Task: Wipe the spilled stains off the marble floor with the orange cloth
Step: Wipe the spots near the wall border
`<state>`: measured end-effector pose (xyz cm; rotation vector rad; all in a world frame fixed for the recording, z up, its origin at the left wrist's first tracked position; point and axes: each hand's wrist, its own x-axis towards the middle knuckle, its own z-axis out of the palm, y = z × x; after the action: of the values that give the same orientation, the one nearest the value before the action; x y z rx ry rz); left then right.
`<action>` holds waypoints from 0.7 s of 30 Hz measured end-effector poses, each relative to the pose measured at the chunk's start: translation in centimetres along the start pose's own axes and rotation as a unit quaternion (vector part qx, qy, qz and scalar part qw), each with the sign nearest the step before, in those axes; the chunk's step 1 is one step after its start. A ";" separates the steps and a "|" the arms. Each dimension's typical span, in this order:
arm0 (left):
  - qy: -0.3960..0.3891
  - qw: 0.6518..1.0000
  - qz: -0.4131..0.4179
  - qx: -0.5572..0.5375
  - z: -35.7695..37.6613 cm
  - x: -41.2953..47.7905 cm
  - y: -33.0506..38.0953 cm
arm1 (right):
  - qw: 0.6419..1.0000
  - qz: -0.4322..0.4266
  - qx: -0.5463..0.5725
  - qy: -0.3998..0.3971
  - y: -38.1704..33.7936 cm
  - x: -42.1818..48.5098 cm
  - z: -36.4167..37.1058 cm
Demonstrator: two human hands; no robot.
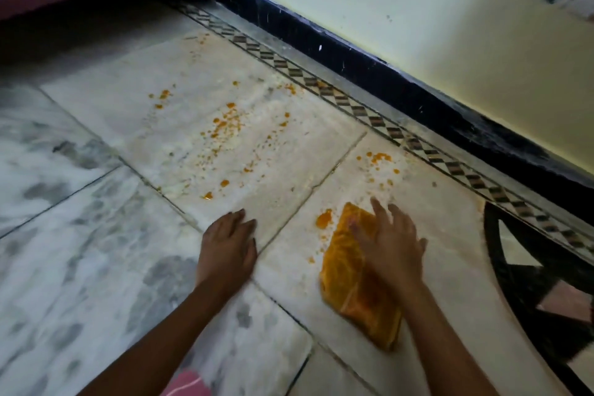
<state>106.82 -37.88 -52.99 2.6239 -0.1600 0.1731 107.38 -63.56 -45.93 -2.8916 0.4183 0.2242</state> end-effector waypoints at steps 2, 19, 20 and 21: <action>0.002 1.000 -0.002 -0.010 0.0 0.2 0.1 | 1.000 0.011 -0.013 0.010 -1.4 -3.1 4.2; 0.025 0.999 0.000 -0.035 0.8 0.3 -0.1 | 0.999 0.024 -0.037 -0.016 -5.3 2.9 6.7; 0.022 0.999 -0.005 -0.037 0.8 0.3 -0.3 | 0.999 -0.015 -0.047 -0.013 -6.2 1.2 7.3; 0.017 0.999 -0.008 -0.039 0.8 0.3 -0.4 | 0.996 -0.060 -0.058 0.004 -6.5 -1.0 7.7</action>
<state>107.21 -37.98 -53.83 2.5431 -0.1306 0.2028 107.42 -55.40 -51.93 -3.0196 0.2382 0.2232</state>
